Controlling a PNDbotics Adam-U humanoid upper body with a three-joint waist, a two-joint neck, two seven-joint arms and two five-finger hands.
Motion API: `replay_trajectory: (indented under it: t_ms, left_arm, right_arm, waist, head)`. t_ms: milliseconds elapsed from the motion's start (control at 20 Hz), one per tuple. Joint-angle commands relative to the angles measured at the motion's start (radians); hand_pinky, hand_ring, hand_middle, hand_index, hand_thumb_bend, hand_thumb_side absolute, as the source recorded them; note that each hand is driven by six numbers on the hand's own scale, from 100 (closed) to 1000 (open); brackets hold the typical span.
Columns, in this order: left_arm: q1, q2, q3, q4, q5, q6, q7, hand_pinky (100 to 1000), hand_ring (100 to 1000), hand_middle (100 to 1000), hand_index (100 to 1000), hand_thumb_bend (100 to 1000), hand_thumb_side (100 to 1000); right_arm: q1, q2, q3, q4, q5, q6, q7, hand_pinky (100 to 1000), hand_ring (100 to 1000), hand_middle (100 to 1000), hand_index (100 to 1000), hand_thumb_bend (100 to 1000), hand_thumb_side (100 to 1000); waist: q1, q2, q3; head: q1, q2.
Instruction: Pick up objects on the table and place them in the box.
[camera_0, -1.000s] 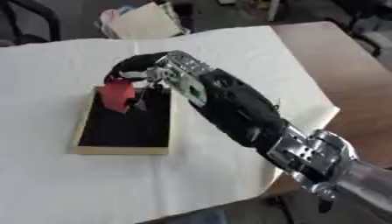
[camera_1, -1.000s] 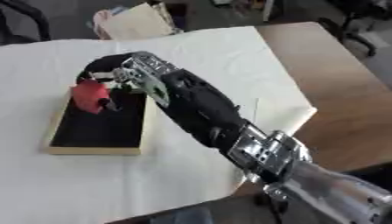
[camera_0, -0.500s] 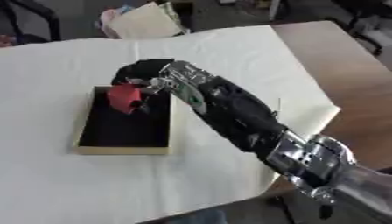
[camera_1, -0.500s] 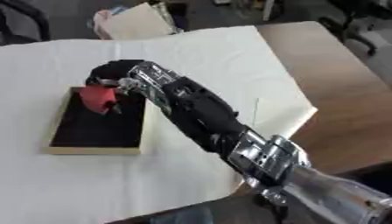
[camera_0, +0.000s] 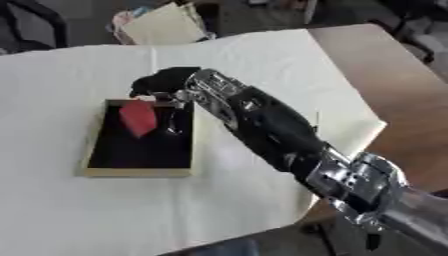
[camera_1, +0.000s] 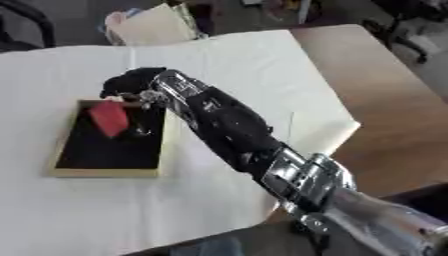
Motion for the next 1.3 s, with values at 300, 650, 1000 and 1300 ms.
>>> replay_trajectory:
  t_ms: [300, 650, 1000, 1300]
  left_arm:
    - [0.000, 0.015, 0.002, -0.014, 0.001, 0.000, 0.002, 811, 543, 608, 810, 231, 463]
    - [0.005, 0.018, 0.007, -0.014, -0.002, 0.001, 0.007, 811, 542, 608, 810, 231, 462]
    - [0.008, 0.017, 0.009, -0.014, -0.004, 0.002, 0.010, 811, 542, 608, 810, 231, 463]
    - [0.009, 0.018, 0.011, -0.014, -0.004, 0.003, 0.013, 811, 542, 608, 810, 231, 463]
  right_arm:
    - [-0.056, -0.128, -0.039, -0.106, -0.086, 0.054, 0.029, 915, 901, 1000, 1000, 559, 323]
    - [-0.044, -0.234, -0.173, -0.101, -0.128, 0.208, -0.062, 801, 875, 942, 1000, 583, 352]
    - [-0.034, -0.286, -0.361, 0.075, -0.136, 0.397, -0.312, 662, 847, 871, 992, 604, 350]
    - [-0.037, -0.310, -0.494, 0.259, -0.244, 0.552, -0.597, 547, 818, 802, 970, 618, 334]
  waist:
    - [0.001, -0.024, -0.017]
    - [0.002, -0.028, -0.033]
    - [0.002, -0.031, -0.044]
    - [-0.001, -0.033, -0.049]
  head:
    - [0.009, 0.002]
    - [0.019, 0.003]
    - [0.026, 0.003]
    - [0.031, 0.004]
